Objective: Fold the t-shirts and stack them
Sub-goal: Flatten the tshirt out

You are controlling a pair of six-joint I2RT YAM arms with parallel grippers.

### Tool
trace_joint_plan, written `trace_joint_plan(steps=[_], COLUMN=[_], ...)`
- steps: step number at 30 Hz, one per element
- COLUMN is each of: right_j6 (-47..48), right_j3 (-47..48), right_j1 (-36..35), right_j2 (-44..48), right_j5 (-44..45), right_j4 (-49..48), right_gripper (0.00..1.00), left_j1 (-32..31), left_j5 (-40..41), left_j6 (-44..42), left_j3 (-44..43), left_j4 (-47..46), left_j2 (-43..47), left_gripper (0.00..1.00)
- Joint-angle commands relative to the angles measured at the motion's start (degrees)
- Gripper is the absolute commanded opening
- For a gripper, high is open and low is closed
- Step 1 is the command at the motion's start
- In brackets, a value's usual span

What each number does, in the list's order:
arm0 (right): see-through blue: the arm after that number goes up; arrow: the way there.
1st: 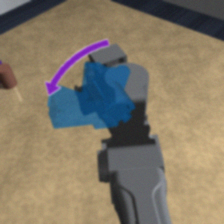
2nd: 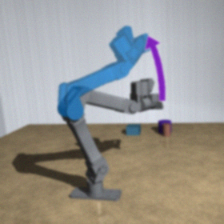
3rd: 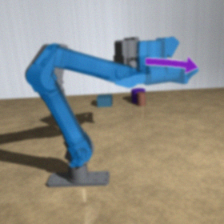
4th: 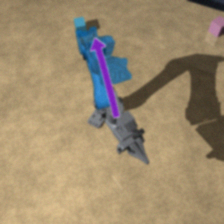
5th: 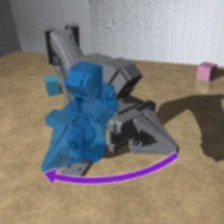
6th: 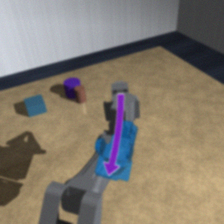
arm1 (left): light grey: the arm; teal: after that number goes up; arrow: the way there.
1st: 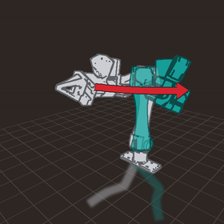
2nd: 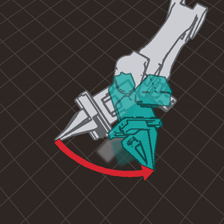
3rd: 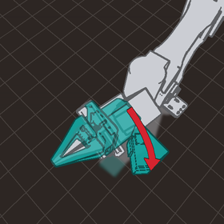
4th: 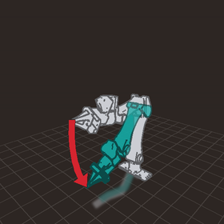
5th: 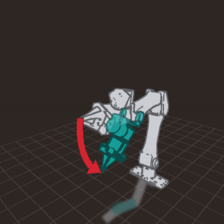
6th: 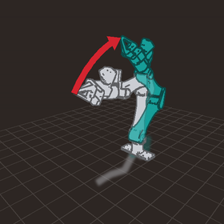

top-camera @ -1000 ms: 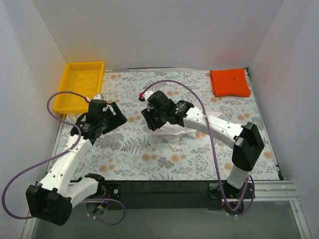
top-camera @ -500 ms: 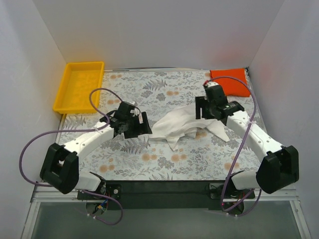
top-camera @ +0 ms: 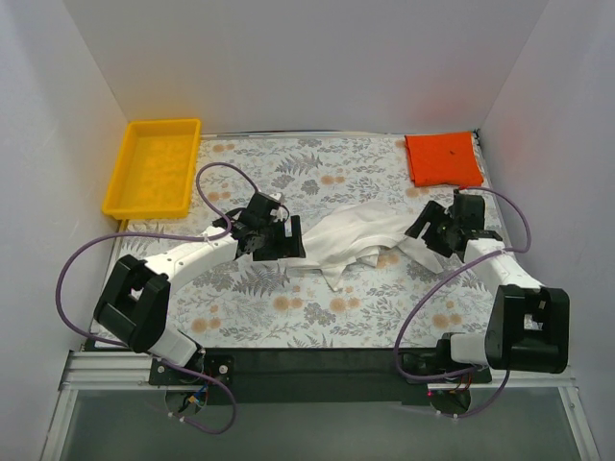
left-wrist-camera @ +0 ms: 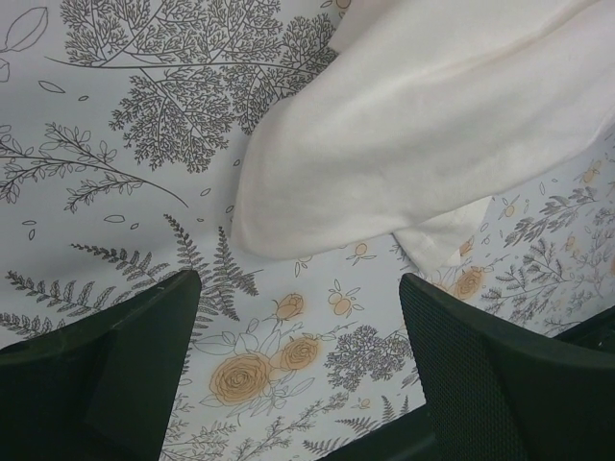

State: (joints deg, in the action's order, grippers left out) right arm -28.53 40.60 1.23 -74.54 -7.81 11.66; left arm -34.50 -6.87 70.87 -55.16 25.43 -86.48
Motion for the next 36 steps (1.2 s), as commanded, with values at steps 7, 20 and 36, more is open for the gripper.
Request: trace_joint_plan(steps=[7,20,36], right_j6=[-6.7,-6.1,2.3], right_j3=[-1.0,1.1,47.1], right_j1=[0.5,0.4,-26.7], right_j2=[-6.3,-10.1,-23.4], right_j5=[-7.8,-11.9,10.4], right_j4=[-17.6,-20.6,1.3], right_gripper=[0.67,0.19,0.04], left_j1=[-0.5,-0.5,-0.5], left_j5=[2.3,2.7,8.2], left_j6=[-2.0,-2.1,-1.8], left_j3=[1.5,3.0,3.4], left_j4=[0.2,1.5,7.3], left_j2=[2.9,5.0,11.1], left_gripper=[0.79,0.79,0.79])
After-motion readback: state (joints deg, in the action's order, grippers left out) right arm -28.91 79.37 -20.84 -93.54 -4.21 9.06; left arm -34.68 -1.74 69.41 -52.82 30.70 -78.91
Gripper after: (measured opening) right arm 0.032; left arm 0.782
